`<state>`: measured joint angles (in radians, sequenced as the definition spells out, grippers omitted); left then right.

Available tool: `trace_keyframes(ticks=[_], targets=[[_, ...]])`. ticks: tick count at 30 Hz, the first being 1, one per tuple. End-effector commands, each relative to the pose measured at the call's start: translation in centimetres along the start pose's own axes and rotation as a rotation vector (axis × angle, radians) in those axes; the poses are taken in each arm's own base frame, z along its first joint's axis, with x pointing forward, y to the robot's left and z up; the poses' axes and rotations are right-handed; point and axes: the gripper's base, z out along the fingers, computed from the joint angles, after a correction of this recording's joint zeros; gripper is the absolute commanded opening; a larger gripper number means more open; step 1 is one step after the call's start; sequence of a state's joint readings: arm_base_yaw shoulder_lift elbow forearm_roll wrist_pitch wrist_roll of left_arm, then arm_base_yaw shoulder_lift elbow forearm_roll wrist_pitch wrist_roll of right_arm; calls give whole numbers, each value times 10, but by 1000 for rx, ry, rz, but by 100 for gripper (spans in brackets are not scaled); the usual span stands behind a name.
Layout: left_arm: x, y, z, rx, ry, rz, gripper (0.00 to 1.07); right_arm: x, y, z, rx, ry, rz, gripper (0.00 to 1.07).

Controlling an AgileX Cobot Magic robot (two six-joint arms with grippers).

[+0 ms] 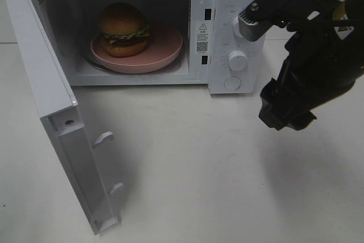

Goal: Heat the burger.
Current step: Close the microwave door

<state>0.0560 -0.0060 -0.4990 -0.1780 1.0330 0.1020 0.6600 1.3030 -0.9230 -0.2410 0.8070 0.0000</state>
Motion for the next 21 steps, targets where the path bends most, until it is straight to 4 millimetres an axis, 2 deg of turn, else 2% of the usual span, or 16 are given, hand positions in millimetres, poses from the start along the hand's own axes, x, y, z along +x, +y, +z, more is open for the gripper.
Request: trace_keyframes(ticks=[1, 10, 14, 18, 21], targets=[[1, 0, -1, 1, -12, -3, 100, 11, 1, -11, -31, 46, 51, 76], [1, 0, -1, 1, -12, -3, 100, 30, 3, -32, -65, 110, 85, 76], [1, 0, -1, 1, -12, -3, 100, 39, 1, -52, -65, 55, 112, 76], [1, 0, -1, 1, -12, -3, 100, 45, -2, -63, -64, 10, 139, 76], [1, 0, -1, 1, -12, -3, 100, 56, -13, -71, -44, -19, 213, 76]])
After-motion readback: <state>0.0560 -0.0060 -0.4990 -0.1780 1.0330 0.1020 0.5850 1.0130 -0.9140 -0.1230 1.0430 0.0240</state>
